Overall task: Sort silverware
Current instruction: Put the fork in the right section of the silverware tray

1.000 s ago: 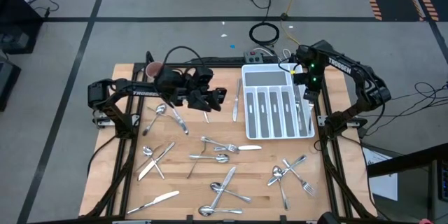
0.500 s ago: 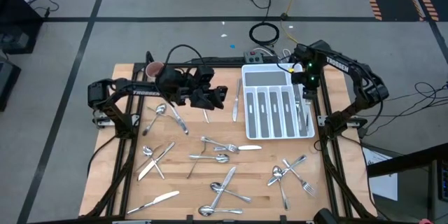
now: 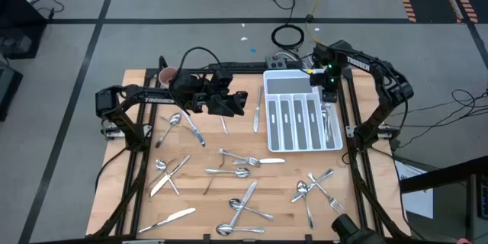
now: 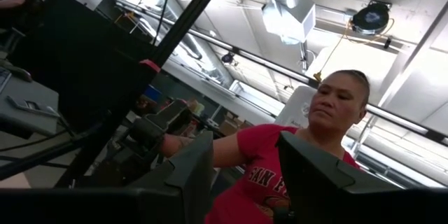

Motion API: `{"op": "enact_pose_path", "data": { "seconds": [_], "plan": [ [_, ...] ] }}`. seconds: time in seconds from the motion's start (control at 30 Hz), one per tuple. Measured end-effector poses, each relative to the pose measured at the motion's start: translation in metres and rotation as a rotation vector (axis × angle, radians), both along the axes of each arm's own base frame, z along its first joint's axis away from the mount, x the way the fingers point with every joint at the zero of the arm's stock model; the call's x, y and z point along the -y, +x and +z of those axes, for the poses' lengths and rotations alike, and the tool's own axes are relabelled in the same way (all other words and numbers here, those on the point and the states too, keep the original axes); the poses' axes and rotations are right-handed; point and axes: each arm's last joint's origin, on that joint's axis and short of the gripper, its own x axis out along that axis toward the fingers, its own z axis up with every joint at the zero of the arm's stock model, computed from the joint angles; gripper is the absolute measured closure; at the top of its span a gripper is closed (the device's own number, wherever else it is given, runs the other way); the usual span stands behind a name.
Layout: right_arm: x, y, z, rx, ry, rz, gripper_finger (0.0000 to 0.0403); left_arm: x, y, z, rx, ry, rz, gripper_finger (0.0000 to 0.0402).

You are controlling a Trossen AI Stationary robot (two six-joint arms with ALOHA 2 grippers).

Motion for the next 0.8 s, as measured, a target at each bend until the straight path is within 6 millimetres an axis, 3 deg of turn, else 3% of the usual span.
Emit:
{"op": "enact_pose_path", "data": {
  "seconds": [0.2, 0.37, 0.8],
  "plan": [
    [0.011, 0.006, -0.005, -0.01, 0.015, 0.0, 0.0403, 0.0, 0.0, 0.0, 0.0, 0.0, 0.0, 0.0235],
    [0.013, 0.007, -0.015, -0.041, 0.071, -0.004, 0.0403, 0.0, 0.0, 0.0, 0.0, 0.001, -0.001, 0.0235],
    [0.014, 0.008, -0.017, -0.048, 0.066, -0.034, 0.0382, 0.0, 0.0, 0.0, -0.002, 0.005, -0.005, 0.0235]
  ]
}}
